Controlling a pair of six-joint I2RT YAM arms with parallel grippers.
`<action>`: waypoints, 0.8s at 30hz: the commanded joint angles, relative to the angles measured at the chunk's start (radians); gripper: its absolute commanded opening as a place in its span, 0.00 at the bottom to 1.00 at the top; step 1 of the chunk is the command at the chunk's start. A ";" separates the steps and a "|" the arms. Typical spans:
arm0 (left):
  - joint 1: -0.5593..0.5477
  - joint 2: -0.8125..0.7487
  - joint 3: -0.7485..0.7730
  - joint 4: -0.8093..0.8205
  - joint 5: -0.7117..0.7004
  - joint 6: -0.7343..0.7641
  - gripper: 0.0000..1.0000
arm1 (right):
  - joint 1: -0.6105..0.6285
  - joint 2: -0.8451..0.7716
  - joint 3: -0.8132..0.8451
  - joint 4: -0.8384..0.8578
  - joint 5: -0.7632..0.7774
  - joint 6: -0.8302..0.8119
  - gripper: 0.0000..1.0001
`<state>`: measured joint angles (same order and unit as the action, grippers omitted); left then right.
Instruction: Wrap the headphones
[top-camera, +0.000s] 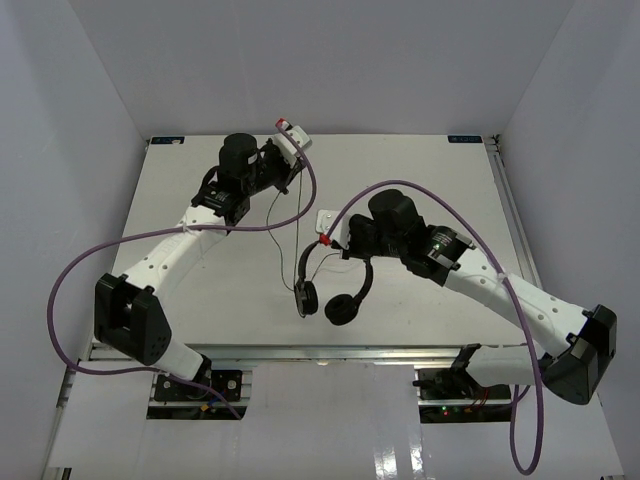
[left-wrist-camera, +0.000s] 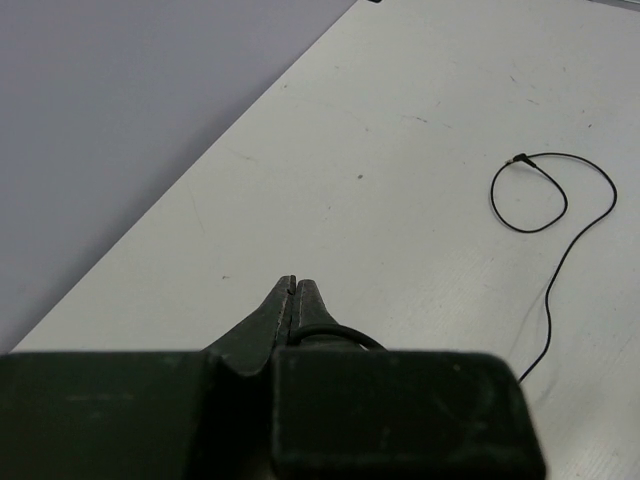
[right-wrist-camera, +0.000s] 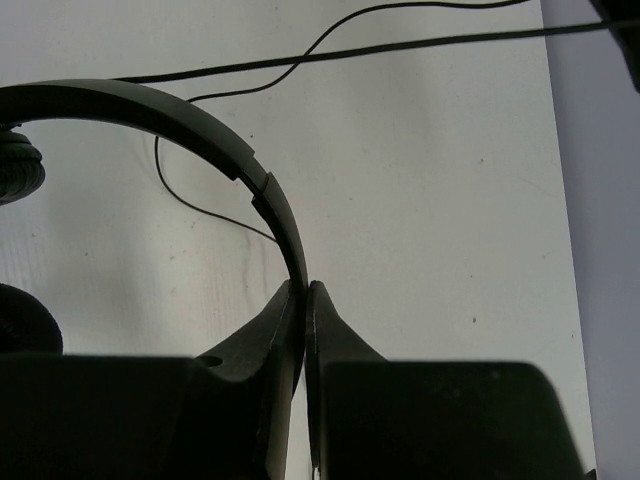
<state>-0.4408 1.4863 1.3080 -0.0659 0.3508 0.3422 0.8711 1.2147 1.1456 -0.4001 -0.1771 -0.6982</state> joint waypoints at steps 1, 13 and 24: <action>0.004 -0.003 0.057 -0.036 0.002 -0.001 0.00 | 0.029 0.026 0.079 0.071 0.024 0.045 0.08; 0.004 0.030 0.014 -0.078 -0.009 0.000 0.00 | 0.034 0.037 0.139 0.097 0.072 0.056 0.08; 0.004 0.012 0.035 -0.065 0.045 -0.037 0.00 | 0.034 0.144 0.142 0.170 0.189 0.113 0.08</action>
<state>-0.4346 1.5253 1.3174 -0.1341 0.3585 0.3034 0.8989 1.3146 1.2412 -0.3248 -0.0576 -0.6400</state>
